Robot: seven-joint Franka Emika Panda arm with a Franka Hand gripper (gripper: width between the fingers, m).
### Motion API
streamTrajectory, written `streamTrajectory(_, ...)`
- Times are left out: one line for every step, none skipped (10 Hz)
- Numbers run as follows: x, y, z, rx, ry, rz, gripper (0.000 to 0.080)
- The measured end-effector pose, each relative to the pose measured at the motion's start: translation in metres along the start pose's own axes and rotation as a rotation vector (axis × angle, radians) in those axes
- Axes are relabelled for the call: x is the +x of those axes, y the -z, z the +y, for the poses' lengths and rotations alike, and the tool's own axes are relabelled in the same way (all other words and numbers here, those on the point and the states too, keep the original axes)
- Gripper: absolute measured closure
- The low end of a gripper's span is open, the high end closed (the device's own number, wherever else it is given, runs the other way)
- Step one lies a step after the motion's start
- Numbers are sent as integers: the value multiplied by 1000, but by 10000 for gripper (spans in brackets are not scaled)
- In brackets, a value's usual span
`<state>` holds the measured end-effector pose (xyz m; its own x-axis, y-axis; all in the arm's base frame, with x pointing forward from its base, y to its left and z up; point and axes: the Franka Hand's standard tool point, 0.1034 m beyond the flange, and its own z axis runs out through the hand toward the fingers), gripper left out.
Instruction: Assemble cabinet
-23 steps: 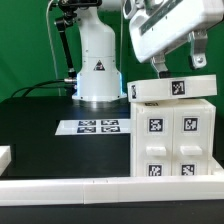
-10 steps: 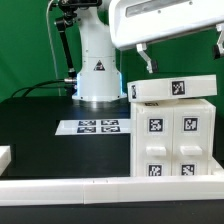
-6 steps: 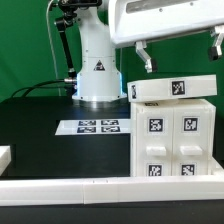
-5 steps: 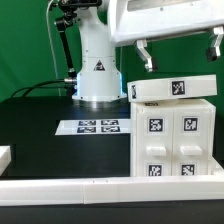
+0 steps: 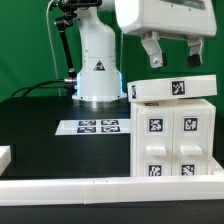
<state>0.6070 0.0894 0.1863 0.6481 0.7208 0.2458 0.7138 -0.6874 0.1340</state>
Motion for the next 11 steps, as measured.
streamTrajectory(-2, -2, -3, 2, 132, -32, 3)
streamTrajectory(-2, -3, -5, 8, 232, -64, 3)
streamTrajectory(-3, -3, -7, 16, 283, -92, 3)
streamTrajectory(-2, -3, -9, 23, 396, -138, 3)
streamTrajectory(-1, -2, -10, 28, 467, -152, 3)
streamTrajectory(-1, -1, -8, 30, 518, -152, 3)
streamTrajectory(-3, -2, -6, 35, 625, -157, 3)
streamTrajectory(-4, -2, -5, 38, 671, -158, 3)
streamTrajectory(-5, -2, -4, 43, 748, -163, 3)
streamTrajectory(-5, -5, -1, 52, 780, -172, 3)
streamTrajectory(-2, -9, 1, 55, 774, -177, 3)
